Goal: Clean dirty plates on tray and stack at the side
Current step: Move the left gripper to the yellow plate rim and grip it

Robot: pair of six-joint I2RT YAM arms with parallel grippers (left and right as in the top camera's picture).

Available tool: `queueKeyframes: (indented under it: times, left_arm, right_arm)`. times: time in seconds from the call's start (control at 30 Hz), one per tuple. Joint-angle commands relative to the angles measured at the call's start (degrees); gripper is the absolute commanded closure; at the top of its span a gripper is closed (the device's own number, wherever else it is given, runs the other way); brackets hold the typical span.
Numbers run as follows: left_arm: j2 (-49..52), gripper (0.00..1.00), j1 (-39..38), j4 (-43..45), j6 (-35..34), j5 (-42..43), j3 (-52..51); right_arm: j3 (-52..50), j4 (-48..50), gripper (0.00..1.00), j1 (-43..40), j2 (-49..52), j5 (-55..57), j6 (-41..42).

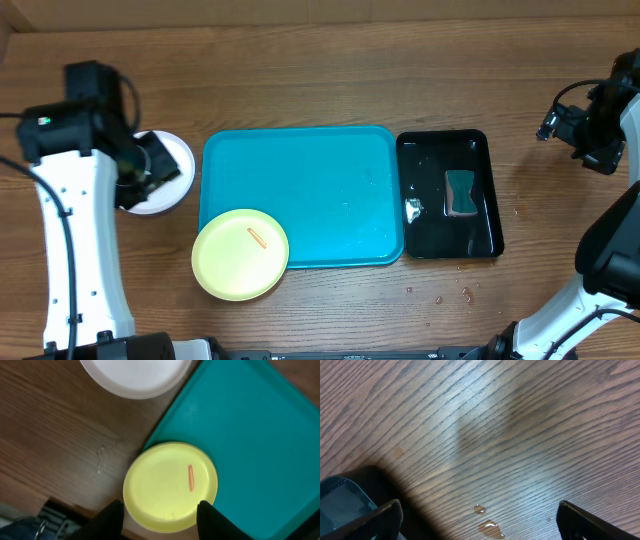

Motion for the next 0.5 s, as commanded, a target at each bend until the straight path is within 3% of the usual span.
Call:
queueKeyframes:
  times: [0.0,0.2,0.47]
  left_arm:
    - [-0.76,0.53,-4.5,-1.2,1.01,-1.99,-2.16]
    - [-3.63,0.53,-9.6,-0.76,-0.96,-3.17,-10.03]
    - [-12.57,0.49,-9.77,4.81,-6.84,-6.27,-26.47]
  right_arm:
    - [1.18,0.2,0.0,0.17,-1.53,-0.04,0.22]
    - [1.18,0.2,0.0,0.17,-1.53,-0.07,0.22]
    - [1.18,0.2,0.0,0.17,-1.53,-0.04,0.22]
